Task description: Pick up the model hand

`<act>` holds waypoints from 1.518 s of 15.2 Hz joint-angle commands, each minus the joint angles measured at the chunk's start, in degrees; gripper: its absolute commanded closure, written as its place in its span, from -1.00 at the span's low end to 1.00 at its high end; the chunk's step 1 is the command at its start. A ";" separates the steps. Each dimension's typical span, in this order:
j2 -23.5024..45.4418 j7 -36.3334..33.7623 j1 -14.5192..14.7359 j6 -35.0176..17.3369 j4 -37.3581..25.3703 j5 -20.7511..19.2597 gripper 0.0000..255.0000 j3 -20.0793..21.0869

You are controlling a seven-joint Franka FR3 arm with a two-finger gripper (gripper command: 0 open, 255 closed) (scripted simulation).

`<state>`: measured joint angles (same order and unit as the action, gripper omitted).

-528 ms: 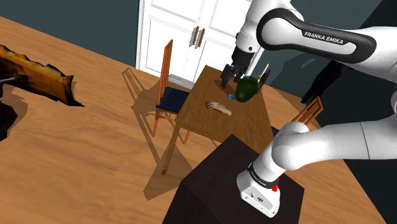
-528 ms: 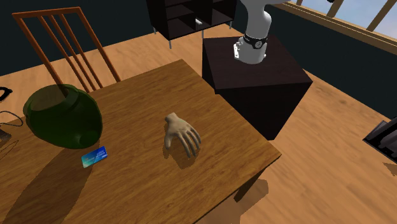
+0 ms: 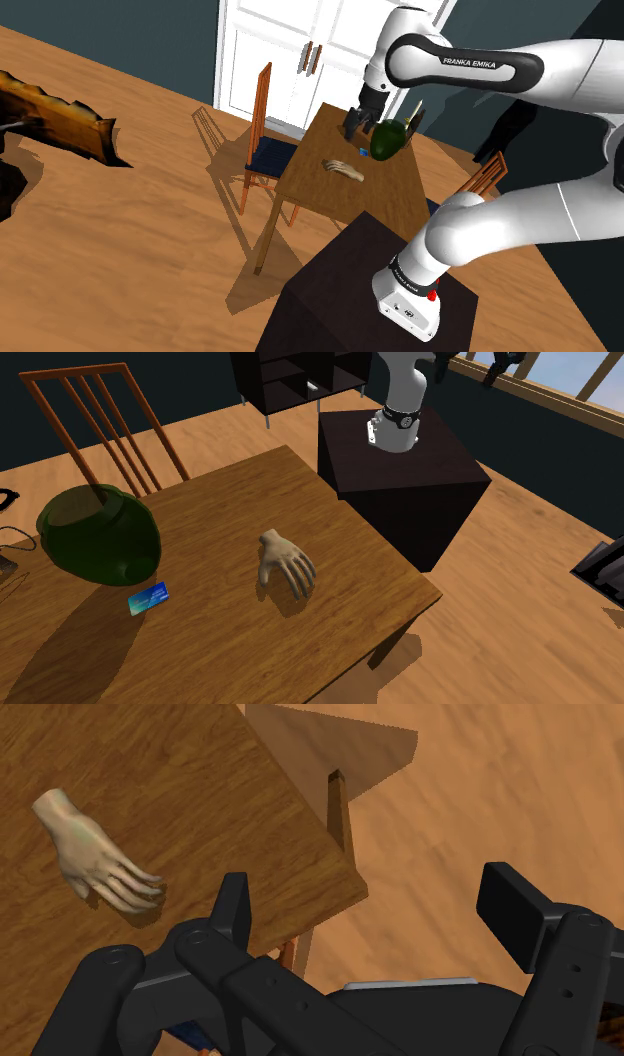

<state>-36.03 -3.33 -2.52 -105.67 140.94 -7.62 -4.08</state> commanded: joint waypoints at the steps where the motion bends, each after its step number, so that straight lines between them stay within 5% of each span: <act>1: 2.78 1.72 -0.97 -2.66 -0.08 -0.84 -1.00 -2.05; 12: 22.04 11.42 -4.55 -15.85 -5.29 -1.00 -1.00 -12.24; 23: 45.66 24.50 -8.96 -23.58 -18.50 8.58 -1.00 -18.12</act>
<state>7.69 19.73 -10.76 -128.87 123.70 -0.07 -21.83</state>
